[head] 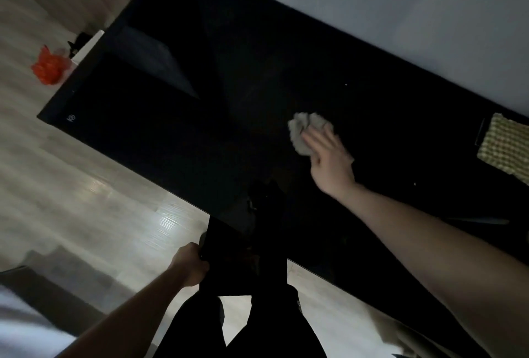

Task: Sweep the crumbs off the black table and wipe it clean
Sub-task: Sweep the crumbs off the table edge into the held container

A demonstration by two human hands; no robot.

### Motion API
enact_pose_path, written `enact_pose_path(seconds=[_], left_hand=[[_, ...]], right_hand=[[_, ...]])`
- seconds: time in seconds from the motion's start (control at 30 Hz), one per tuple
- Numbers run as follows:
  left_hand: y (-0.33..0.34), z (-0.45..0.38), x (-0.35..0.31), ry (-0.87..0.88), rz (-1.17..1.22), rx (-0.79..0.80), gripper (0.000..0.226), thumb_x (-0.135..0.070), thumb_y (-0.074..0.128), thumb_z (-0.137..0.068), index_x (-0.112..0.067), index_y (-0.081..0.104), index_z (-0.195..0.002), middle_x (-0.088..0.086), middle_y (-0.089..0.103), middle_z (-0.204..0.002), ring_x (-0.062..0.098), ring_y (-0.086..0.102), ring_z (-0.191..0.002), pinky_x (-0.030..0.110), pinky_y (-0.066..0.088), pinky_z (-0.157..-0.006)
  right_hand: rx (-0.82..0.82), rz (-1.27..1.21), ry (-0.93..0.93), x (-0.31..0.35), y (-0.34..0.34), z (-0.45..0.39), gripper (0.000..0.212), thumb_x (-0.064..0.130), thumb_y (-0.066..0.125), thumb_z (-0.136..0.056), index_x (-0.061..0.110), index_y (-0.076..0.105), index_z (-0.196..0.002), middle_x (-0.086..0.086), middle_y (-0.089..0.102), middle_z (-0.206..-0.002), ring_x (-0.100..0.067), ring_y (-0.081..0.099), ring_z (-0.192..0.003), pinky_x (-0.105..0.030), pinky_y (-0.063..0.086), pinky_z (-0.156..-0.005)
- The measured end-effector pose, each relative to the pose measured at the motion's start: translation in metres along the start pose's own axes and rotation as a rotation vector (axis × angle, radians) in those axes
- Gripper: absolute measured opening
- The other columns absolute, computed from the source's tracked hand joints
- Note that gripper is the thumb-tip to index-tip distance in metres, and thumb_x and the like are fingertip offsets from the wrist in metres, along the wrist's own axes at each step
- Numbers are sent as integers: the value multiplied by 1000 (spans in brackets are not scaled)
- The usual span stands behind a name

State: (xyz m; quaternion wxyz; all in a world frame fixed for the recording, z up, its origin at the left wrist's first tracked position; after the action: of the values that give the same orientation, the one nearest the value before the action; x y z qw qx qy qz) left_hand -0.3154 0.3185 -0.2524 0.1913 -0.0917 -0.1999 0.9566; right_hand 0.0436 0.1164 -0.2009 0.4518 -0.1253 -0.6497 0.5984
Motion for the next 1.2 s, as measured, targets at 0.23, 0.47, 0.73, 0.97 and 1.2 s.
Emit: enact_pose_path(seconds=[0.23, 0.47, 0.73, 0.97, 1.2], left_hand=[[-9, 12, -7, -8, -17, 29, 31, -23, 55, -69, -6, 72, -89, 9, 76, -84, 28, 76, -79, 28, 54, -58], [-8, 9, 0, 3, -19, 28, 50, -29, 52, -59, -1, 74, -95, 13, 78, -89, 31, 78, -84, 36, 63, -71], [-10, 10, -15, 0, -35, 23, 25, -21, 57, -72, -7, 74, -85, 7, 76, -81, 25, 77, -77, 31, 61, -63], [-8, 10, -21, 5, -44, -55, 19, -11, 57, -78, -16, 57, -60, 1, 65, -65, 22, 63, -63, 24, 47, -53], [-7, 15, -18, -10, -23, -80, 20, -12, 59, -81, -16, 63, -62, 2, 70, -67, 22, 69, -64, 29, 56, -60]], right_hand=[[142, -261, -212, 90, 56, 134, 63, -8, 50, -87, 18, 64, -142, 3, 56, -154, -22, 30, -156, -50, 31, -123], [249, -742, -28, 125, 47, 172, 58, -11, 45, -94, 18, 67, -139, 13, 54, -154, -4, 43, -149, -41, 34, -125], [-226, -416, 122, 3, -48, 14, 65, -12, 44, -95, 17, 53, -152, -1, 43, -165, -11, 36, -154, -30, 29, -127], [-204, -178, 338, -80, -81, -105, 60, 3, 38, -104, 23, 36, -161, -2, 29, -171, -22, 21, -160, -34, 17, -131], [-37, 49, 226, -55, -42, -100, 64, 10, 40, -94, 21, 39, -158, -5, 34, -167, -32, 24, -156, -50, 25, -127]])
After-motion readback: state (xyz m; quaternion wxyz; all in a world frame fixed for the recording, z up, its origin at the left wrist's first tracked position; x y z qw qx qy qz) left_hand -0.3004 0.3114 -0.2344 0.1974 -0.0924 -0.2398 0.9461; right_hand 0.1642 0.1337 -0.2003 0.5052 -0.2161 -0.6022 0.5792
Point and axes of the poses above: each hand's wrist, its own z-axis away from the middle knuckle, its own y-axis out of the palm, x = y × z, the point moved 3 cm from there along -z, towards the middle knuckle
